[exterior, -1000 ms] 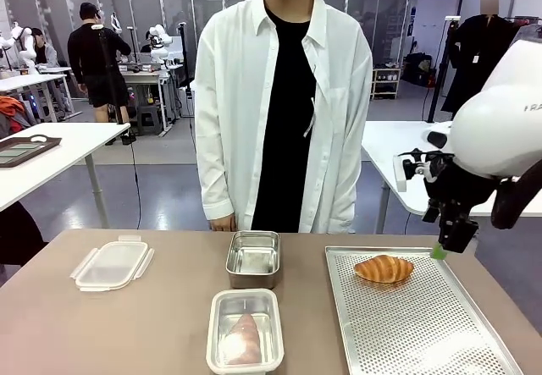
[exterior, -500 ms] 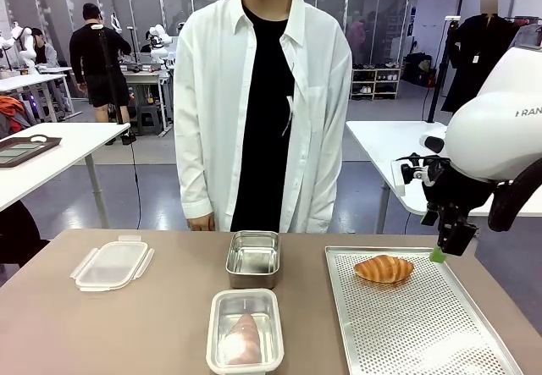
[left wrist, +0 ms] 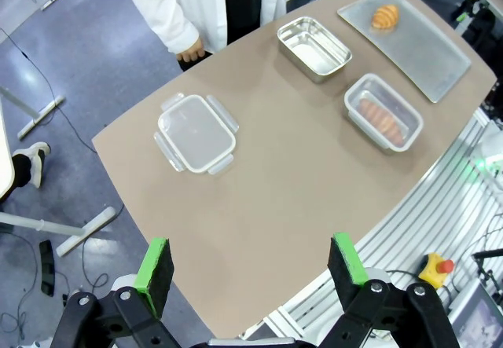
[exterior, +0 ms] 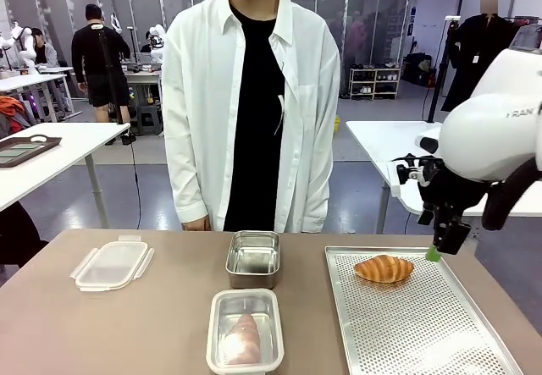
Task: Place the bread into the airtight container.
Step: Pick up a Butter Roll and place it into an empty Airtight Container.
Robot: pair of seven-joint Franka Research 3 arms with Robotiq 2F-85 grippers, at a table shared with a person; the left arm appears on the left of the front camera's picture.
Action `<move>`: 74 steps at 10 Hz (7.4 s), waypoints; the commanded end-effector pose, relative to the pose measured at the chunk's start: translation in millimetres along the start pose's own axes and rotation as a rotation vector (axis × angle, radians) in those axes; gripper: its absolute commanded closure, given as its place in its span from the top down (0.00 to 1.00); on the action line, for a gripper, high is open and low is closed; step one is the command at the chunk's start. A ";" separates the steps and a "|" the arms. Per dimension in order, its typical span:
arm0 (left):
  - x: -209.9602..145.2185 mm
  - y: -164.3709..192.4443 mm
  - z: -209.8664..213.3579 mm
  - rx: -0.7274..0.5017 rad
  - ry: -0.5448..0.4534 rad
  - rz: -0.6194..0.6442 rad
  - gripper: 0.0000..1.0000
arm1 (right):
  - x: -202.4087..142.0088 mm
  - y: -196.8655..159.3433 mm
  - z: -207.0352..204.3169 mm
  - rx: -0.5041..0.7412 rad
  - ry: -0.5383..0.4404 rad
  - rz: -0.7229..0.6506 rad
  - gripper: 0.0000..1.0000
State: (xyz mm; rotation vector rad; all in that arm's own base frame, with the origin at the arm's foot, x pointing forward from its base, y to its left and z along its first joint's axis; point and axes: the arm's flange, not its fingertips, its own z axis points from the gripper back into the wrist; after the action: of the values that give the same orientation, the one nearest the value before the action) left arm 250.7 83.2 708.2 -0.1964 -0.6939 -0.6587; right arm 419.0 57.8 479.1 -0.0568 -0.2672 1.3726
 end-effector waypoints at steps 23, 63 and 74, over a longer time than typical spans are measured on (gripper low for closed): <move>0.7 0.1 1.5 -0.001 -0.002 -0.007 1.00 | 28.3 -135.4 -213.5 0.142 0.182 0.072 1.00; 0.7 0.1 1.5 -0.001 -0.002 -0.007 1.00 | 333.3 -74.8 -151.8 0.193 0.109 -0.330 0.37; 0.7 0.1 1.5 -0.001 -0.002 -0.007 1.00 | 337.4 -85.4 -194.0 0.140 0.091 -1.265 0.37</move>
State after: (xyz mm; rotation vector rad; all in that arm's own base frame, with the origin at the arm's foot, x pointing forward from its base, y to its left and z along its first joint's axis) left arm 250.7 83.1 708.2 -0.1963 -0.6939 -0.6588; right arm 604.3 388.5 365.6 0.1561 -0.0628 0.1657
